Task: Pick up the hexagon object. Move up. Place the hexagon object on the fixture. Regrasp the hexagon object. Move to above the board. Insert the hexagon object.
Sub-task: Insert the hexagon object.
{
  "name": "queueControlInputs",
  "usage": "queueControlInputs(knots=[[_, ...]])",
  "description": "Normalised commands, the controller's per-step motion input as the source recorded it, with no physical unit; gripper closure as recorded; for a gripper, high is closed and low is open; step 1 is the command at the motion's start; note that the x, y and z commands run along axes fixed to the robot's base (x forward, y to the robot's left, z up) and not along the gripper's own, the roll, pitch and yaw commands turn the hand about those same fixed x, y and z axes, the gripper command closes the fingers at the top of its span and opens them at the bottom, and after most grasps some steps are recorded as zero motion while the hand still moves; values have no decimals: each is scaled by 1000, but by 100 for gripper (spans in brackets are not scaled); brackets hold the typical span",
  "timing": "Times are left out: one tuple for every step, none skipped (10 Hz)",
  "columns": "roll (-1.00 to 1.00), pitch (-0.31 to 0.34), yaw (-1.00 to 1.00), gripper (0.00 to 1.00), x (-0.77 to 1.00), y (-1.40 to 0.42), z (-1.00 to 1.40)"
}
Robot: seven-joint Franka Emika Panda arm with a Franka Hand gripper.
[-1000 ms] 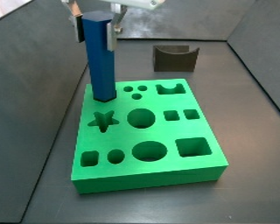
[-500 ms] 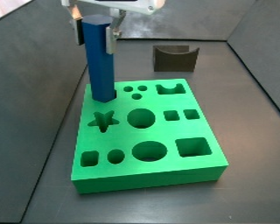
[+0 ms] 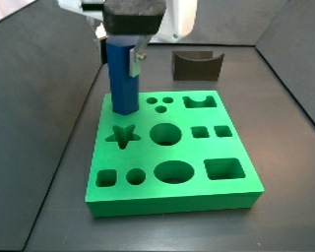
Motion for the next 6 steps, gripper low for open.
queueControlInputs(knots=[[47,-16,-109,100,-126,54,-683],[54,-14,-83,100,-134,54,-717],[49,-31,-86,100,-174,69,-754],[0,0,-77,100,-46,0,-103],[-33,-3,0,100,0,20,0],[0,0,0,100,0,0,0]])
